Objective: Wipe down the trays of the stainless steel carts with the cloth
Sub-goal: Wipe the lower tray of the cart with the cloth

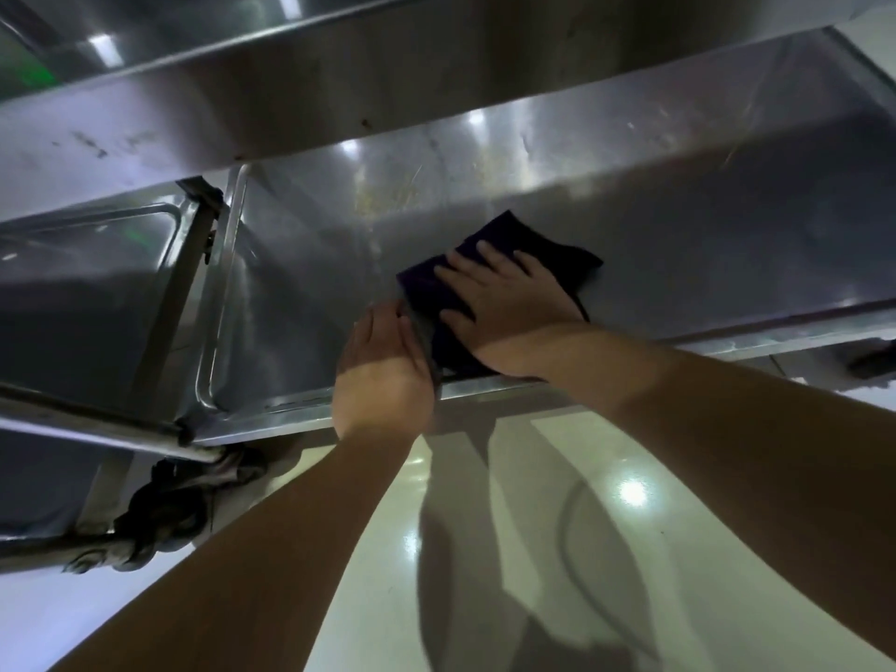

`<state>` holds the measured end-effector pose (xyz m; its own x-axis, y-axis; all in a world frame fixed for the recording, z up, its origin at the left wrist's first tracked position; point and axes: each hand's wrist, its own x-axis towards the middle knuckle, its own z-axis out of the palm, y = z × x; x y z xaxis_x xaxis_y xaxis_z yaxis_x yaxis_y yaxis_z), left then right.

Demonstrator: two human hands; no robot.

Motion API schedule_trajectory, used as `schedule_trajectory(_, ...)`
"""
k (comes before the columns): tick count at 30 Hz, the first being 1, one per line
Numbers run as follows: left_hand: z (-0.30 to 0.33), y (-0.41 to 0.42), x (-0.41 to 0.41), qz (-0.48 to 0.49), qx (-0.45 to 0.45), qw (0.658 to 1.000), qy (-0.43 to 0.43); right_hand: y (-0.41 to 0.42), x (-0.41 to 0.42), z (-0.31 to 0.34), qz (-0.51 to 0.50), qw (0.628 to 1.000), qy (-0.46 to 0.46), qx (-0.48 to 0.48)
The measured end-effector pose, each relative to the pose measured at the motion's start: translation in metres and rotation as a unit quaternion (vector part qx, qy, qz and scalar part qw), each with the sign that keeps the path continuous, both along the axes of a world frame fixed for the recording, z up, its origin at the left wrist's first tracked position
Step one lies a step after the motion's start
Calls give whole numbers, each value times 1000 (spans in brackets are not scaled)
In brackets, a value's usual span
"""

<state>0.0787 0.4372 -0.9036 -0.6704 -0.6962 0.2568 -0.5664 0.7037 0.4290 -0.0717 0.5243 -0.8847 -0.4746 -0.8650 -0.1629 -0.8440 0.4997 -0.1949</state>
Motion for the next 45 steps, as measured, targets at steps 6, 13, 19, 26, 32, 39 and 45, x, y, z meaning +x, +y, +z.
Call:
schedule_trajectory(6, 5, -1, 1, 1, 18, 999, -42, 80, -22, 0, -27, 1000, 7, 8)
schedule_trajectory(13, 16, 12, 1, -31, 3, 999, -43, 207, -120, 3, -242, 969, 33, 44)
schedule_trajectory(19, 16, 14, -4, -14, 7, 998, -65, 165, -72, 4, -249, 968, 26, 23)
schedule_trajectory(26, 18, 13, -5, -10, 31, 996, -85, 77, 11, 6, -77, 996, -33, 15)
schedule_trajectory(32, 26, 11, -3, -25, 29, 991, -124, 144, -51, 1, -102, 995, 14, 7)
schedule_trajectory(39, 30, 16, -10, -26, -17, 985, -169, 232, -131, 4, -236, 971, 17, 41)
schedule_trajectory(45, 24, 45, -45, -85, -36, 983, -159, 234, -130, 4, -230, 972, 16, 40)
